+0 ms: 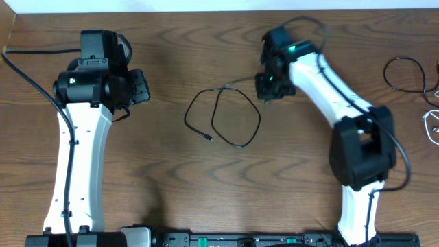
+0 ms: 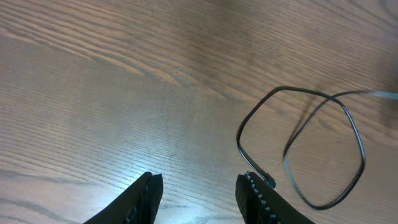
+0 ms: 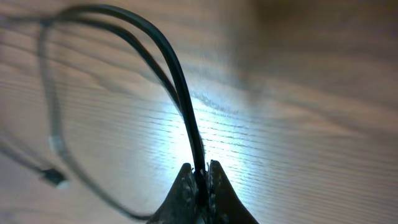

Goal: Untangle cables
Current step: 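Carry the black cable to the upper right with the right gripper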

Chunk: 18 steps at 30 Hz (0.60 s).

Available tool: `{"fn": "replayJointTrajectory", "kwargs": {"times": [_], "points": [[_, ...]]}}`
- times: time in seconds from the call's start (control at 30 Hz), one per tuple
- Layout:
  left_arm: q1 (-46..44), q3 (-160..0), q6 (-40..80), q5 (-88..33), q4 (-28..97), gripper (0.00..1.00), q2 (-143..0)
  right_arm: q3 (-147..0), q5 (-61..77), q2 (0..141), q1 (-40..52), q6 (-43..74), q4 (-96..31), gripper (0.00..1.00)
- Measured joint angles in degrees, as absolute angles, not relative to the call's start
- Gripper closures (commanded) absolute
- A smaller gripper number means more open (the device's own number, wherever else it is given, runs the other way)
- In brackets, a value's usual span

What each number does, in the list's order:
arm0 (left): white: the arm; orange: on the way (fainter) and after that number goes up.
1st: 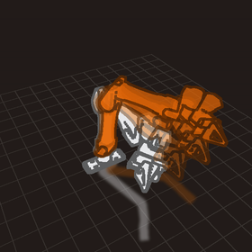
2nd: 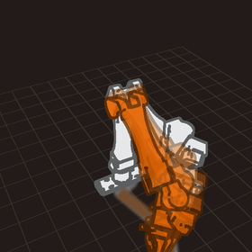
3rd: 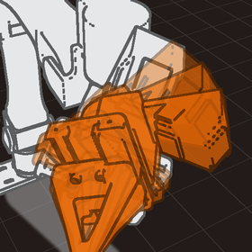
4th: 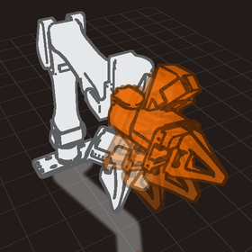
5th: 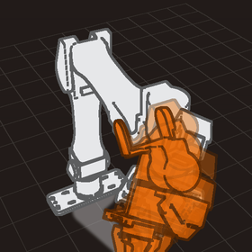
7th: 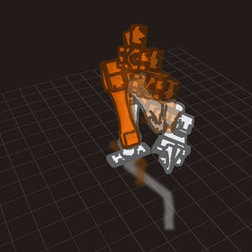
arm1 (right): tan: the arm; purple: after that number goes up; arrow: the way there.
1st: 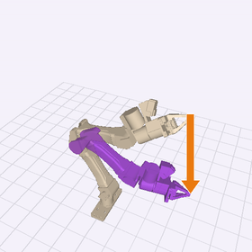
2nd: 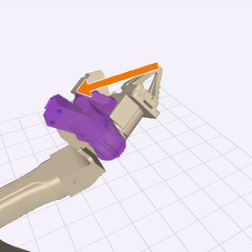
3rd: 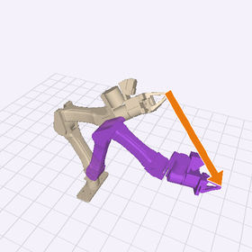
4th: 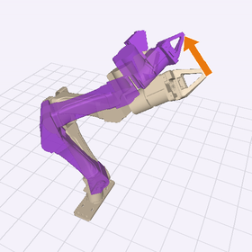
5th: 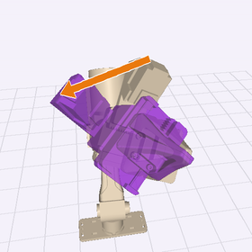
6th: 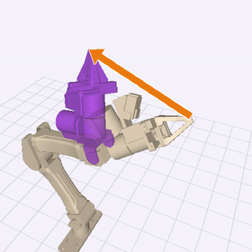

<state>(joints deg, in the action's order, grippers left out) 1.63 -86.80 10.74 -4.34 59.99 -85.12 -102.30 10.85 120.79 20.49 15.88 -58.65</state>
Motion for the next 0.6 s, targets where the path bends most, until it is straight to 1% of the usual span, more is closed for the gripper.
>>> {"fn": "replayJointTrajectory", "kwargs": {"times": [0.27,0.47,0.6], "points": [[1.63,-86.80,10.83,-4.34,59.33,0.56,-85.12,-113.54,11.81,114.08,12.58,13.96,-56.16,0.99],[1.63,-86.80,10.96,-4.34,58.94,0.56,-85.12,-126.78,7.38,113.10,2.02,15.29,-47.35,0.99],[1.63,-86.80,10.96,-4.34,58.70,0.56,-85.12,-130.69,2.70,112.38,-5.67,16.78,-41.25,0.99]]}}
